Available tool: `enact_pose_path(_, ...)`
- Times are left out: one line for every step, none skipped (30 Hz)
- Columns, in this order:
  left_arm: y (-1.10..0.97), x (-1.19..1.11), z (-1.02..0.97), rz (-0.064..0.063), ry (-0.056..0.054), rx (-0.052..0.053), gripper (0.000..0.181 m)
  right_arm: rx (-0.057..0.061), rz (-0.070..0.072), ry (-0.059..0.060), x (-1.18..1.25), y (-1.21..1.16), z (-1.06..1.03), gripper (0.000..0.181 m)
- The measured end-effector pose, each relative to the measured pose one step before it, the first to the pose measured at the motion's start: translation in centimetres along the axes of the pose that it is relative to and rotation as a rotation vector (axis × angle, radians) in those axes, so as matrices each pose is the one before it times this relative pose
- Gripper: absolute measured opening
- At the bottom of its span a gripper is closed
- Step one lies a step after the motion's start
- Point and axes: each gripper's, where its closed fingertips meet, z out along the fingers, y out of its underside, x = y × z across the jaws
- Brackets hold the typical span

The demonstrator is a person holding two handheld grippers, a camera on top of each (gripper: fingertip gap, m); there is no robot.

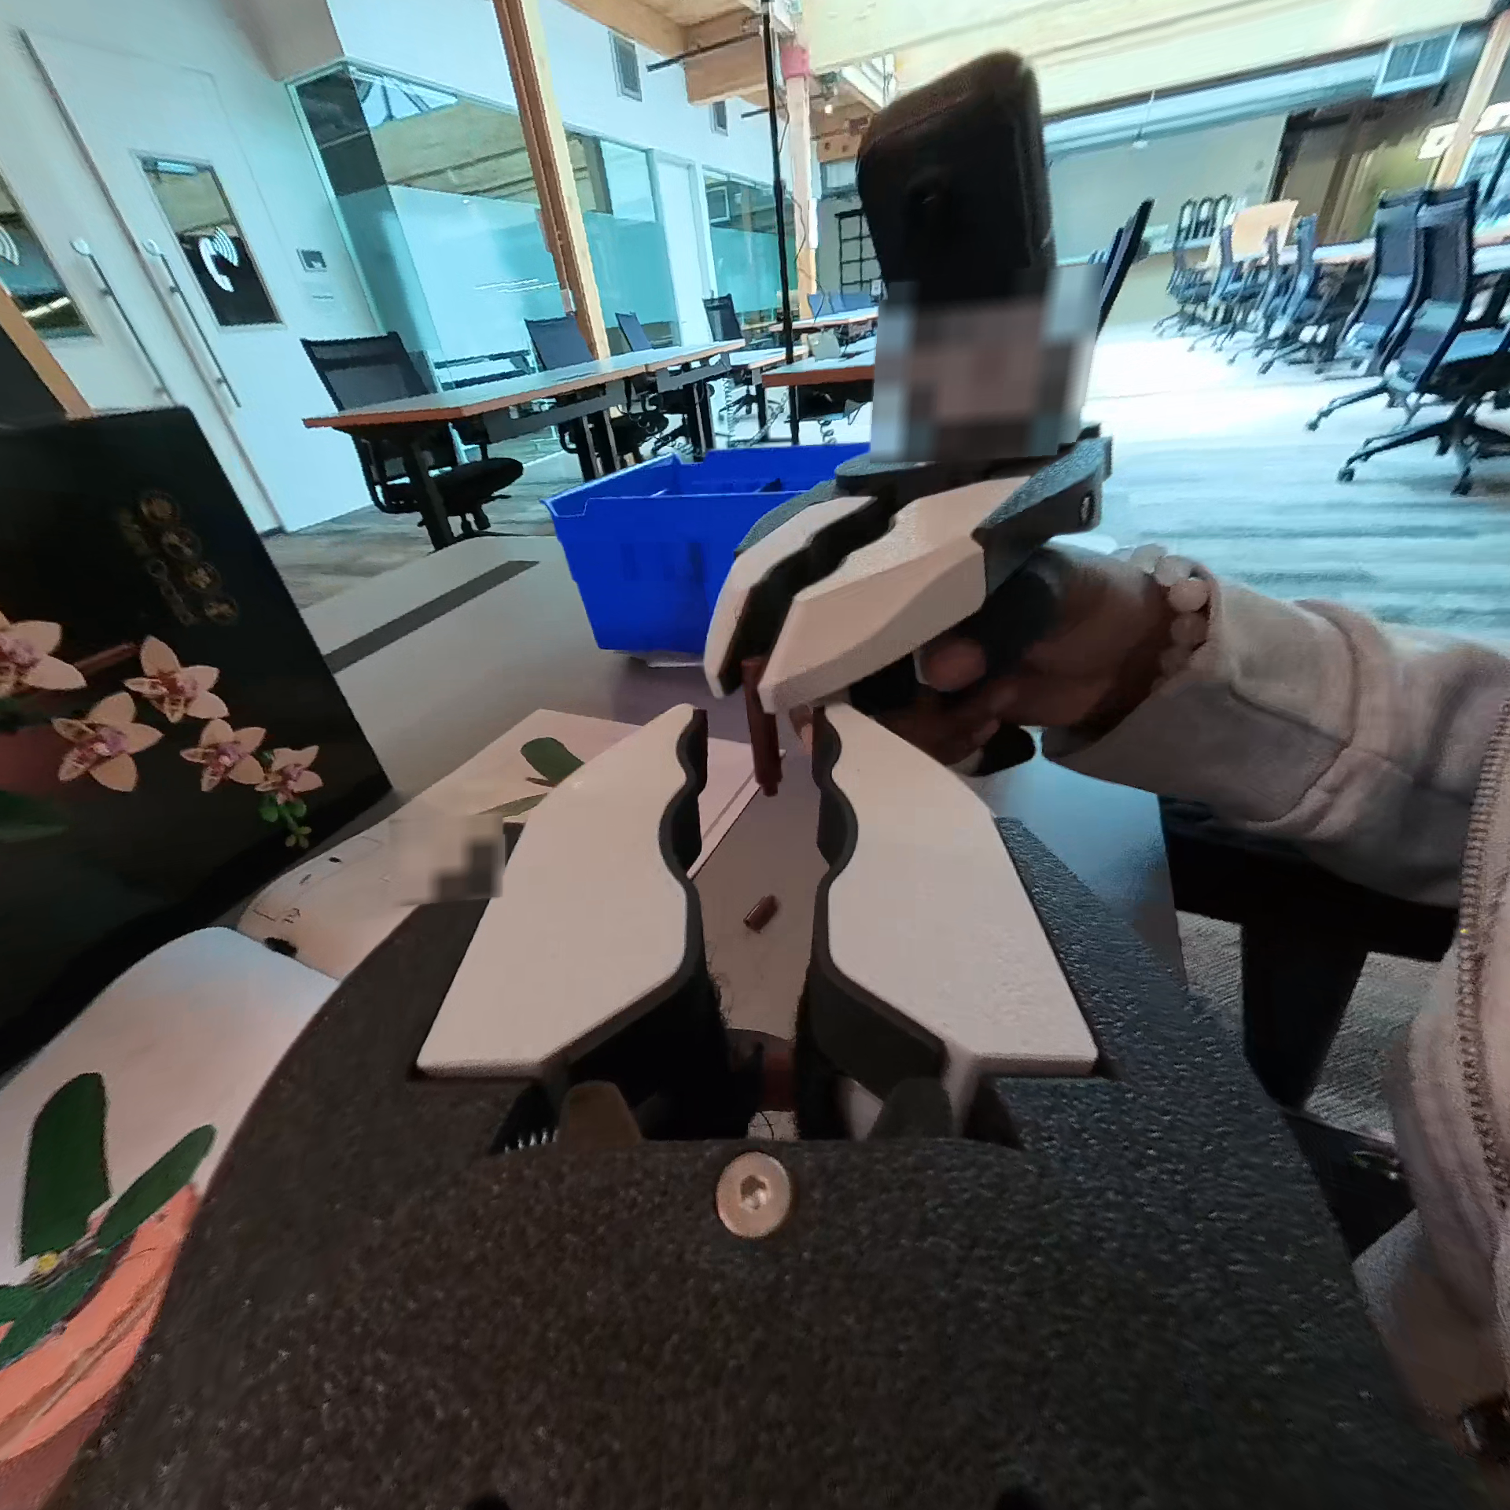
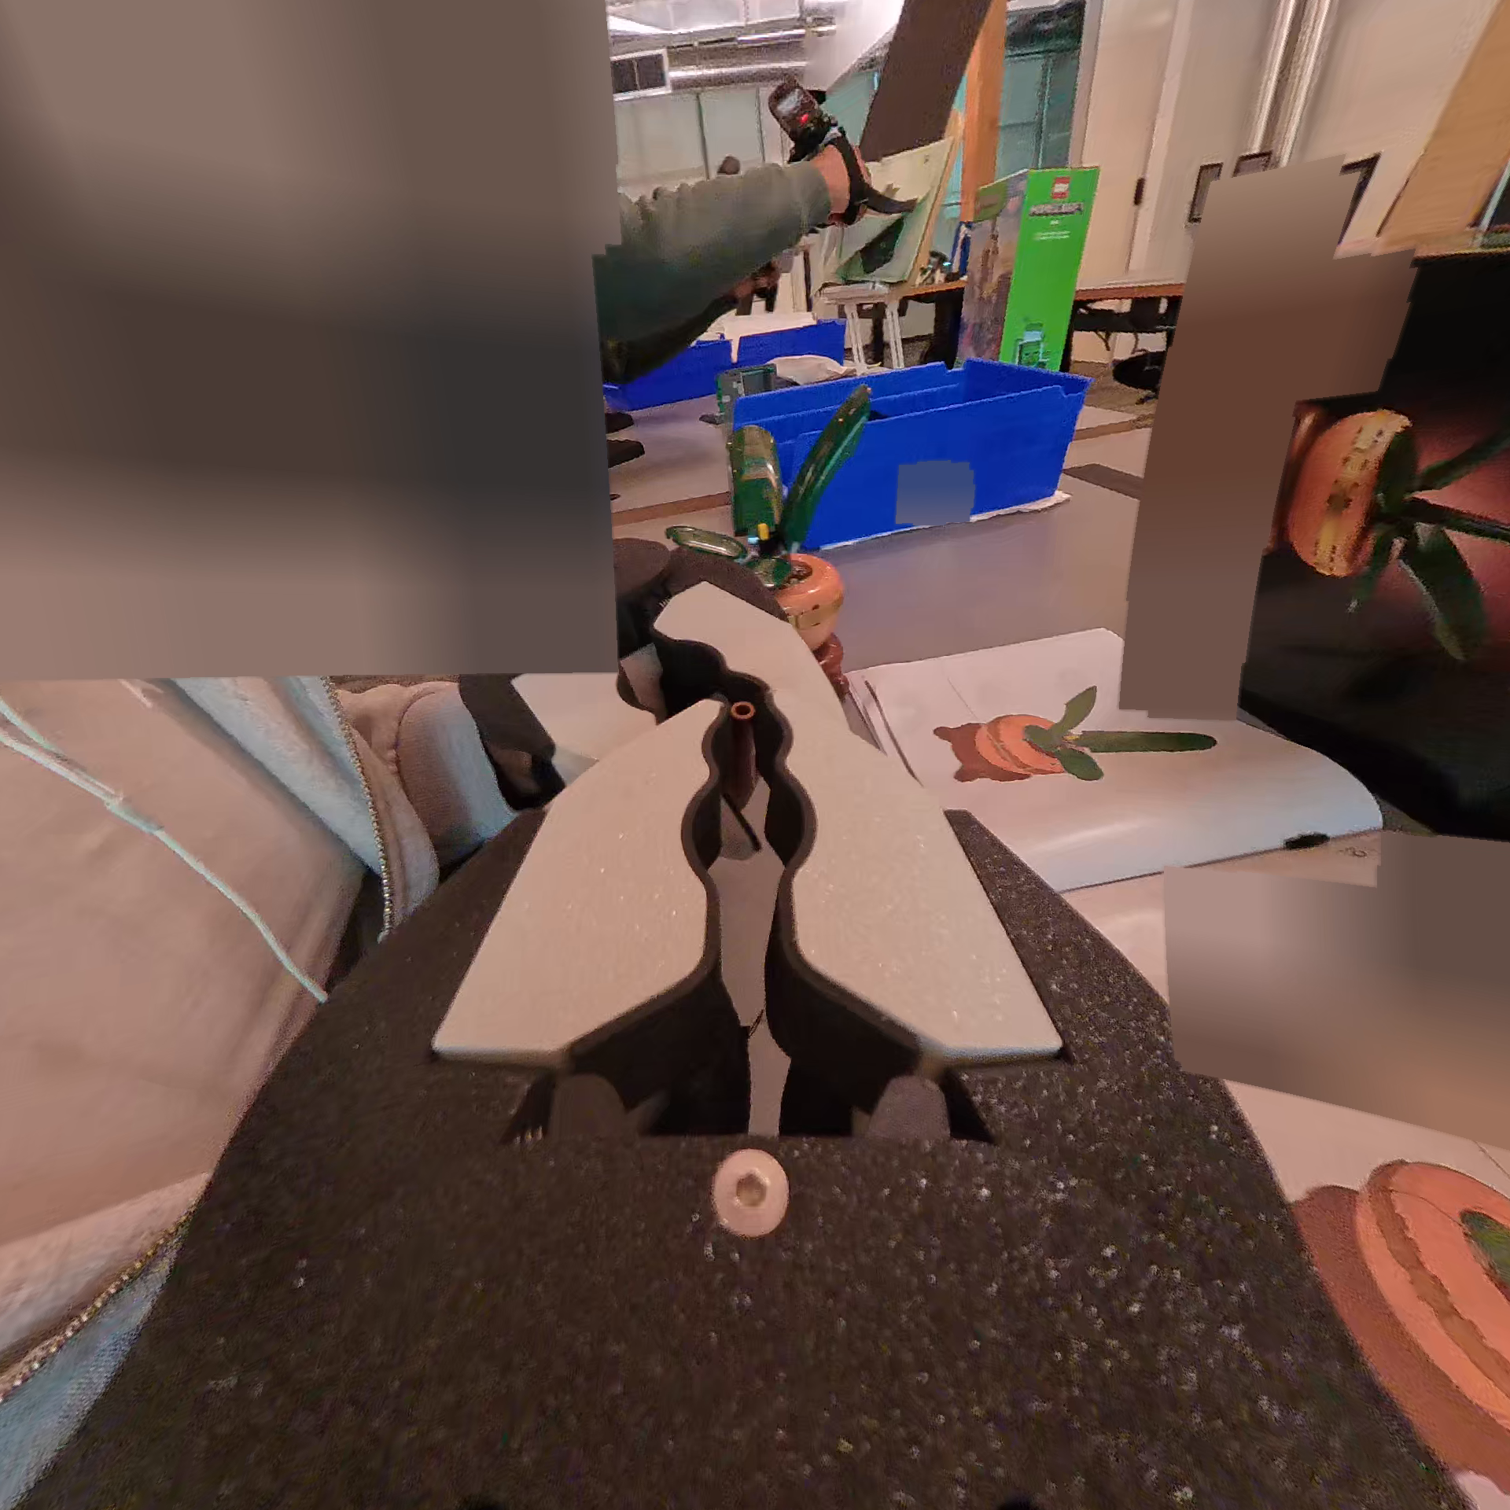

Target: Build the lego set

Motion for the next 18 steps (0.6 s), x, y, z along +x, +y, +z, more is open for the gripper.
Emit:
enact_pose_path(0.047,0.163,-0.121,0.0216,-0.007,-0.0108,0.023,0.0044,-0.0018,-0.0069,-0.419,-0.038,0.112,0.005)
enact_pose_path(0.048,0.211,-0.099,0.0165,-0.0024,-0.007,0.02,0.0059,0.0063,-0.0073,-0.343,-0.053,0.062,0.005)
enact_pose_path(0.039,0.244,-0.089,0.0089,0.0023,-0.0024,0.016,0.004,0.0086,-0.0048,-0.233,-0.018,0.012,0.004)
enact_pose_path(0.003,0.246,-0.076,0.0026,0.0044,0.0012,0.01,0.0009,0.0069,0.0011,-0.097,0.037,-0.011,0.004)
enact_pose_path(0.001,0.194,-0.063,-0.0006,0.0024,0.0036,0.007,0.0,0.0023,0.0017,-0.065,0.063,-0.058,0.004)
enact_pose_path(0.043,0.11,-0.036,-0.0013,-0.0017,0.0023,0.005,-0.004,-0.0006,0.0008,-0.047,0.102,-0.069,0.005)
enact_pose_path(0.126,0.101,0.001,0.0006,-0.0016,-0.0021,0.004,-0.0101,-0.0006,0.0015,-0.018,0.186,-0.055,0.005)
enact_pose_path(0.205,0.074,0.043,0.0026,-0.0012,-0.0074,0.004,-0.0135,-0.0018,0.0049,0.038,0.238,-0.035,0.005)
enact_pose_path(0.246,0.048,0.044,0.0043,-0.0017,-0.0099,0.004,-0.013,-0.0034,0.0072,0.058,0.243,-0.029,0.005)
enact_pose_path(0.194,0.028,0.061,0.0047,-0.0029,-0.0074,0.005,-0.0125,-0.0021,0.0061,0.05,0.254,-0.02,0.005)
enact_pose_path(0.11,0.005,0.052,0.0032,-0.0042,-0.0029,0.008,-0.012,-0.0018,0.0054,0.024,0.267,-0.004,0.005)
enact_pose_path(0.113,0.056,0.04,0.0018,0.001,-0.0044,0.008,-0.0019,-0.0028,0.0047,0.008,0.128,-0.038,0.005)
enact_pose_path(0.173,0.077,0.055,-0.0019,0.008,-0.0095,0.004,-0.0055,-0.0018,0.0058,0.051,0.17,-0.061,0.005)
enact_pose_path(0.199,0.057,0.067,-0.0066,0.009,-0.0108,0.004,-0.007,0.0009,0.0069,0.092,0.191,-0.049,0.005)
enact_pose_path(0.194,0.024,0.07,-0.0058,0.0071,-0.0089,0.004,-0.0045,0.0012,0.0063,0.104,0.163,-0.007,0.005)
enact_pose_path(0.168,-0.014,0.088,-0.0036,0.002,-0.0035,0.004,-0.001,0.0018,0.0037,0.114,0.134,-0.001,0.005)
enact_pose_path(0.137,-0.034,0.075,-0.0054,0.0004,0.0,0.004,-0.0003,0.0047,0.0009,0.11,0.118,0.0,0.005)
enact_pose_path(0.145,-0.029,0.084,-0.0101,0.0025,-0.0008,0.004,-0.0011,0.0083,-0.0004,0.136,0.125,0.018,0.005)
